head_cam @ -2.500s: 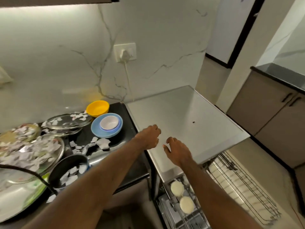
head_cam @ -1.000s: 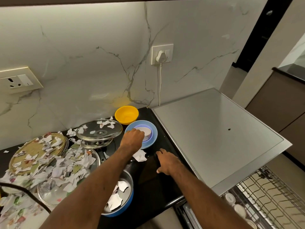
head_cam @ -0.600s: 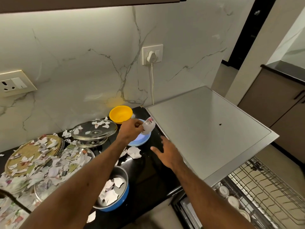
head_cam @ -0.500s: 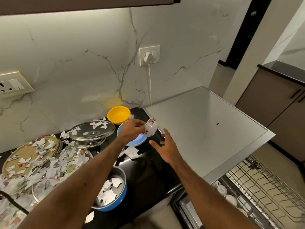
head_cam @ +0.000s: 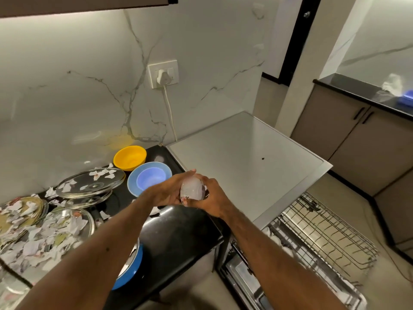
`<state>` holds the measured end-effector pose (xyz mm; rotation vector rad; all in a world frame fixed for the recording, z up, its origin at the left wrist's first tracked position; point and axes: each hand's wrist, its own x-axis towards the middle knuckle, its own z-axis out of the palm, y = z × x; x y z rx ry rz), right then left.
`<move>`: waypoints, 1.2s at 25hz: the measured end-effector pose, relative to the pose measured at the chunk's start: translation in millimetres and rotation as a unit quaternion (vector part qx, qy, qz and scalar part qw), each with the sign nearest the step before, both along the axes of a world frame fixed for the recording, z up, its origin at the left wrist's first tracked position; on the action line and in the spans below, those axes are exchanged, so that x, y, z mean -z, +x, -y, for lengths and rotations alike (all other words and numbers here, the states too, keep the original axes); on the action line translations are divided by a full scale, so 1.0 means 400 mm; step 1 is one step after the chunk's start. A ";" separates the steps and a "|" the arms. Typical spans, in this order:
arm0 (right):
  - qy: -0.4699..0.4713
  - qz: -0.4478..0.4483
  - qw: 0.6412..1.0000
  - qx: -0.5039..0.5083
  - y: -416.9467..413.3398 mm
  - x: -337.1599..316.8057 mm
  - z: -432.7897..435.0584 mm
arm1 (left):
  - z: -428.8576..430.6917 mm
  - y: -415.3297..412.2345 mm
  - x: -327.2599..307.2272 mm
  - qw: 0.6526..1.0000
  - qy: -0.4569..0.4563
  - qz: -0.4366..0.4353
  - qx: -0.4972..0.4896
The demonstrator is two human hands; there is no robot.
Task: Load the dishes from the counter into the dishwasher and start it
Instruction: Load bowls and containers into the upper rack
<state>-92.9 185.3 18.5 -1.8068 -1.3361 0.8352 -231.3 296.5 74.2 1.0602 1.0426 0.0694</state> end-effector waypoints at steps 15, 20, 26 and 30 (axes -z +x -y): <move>-0.094 0.138 0.955 0.245 0.470 0.038 0.437 | 0.251 0.586 0.082 0.845 0.380 -0.081 0.368; -0.147 0.174 0.906 0.356 0.596 0.097 0.577 | 0.346 0.733 0.136 0.760 0.447 -0.102 0.461; -0.217 0.164 0.892 0.361 0.709 0.213 0.679 | 0.447 0.843 0.251 0.772 0.417 -0.112 0.467; -0.237 0.191 0.900 0.311 0.750 0.292 0.680 | 0.532 0.892 0.348 0.777 0.394 -0.122 0.477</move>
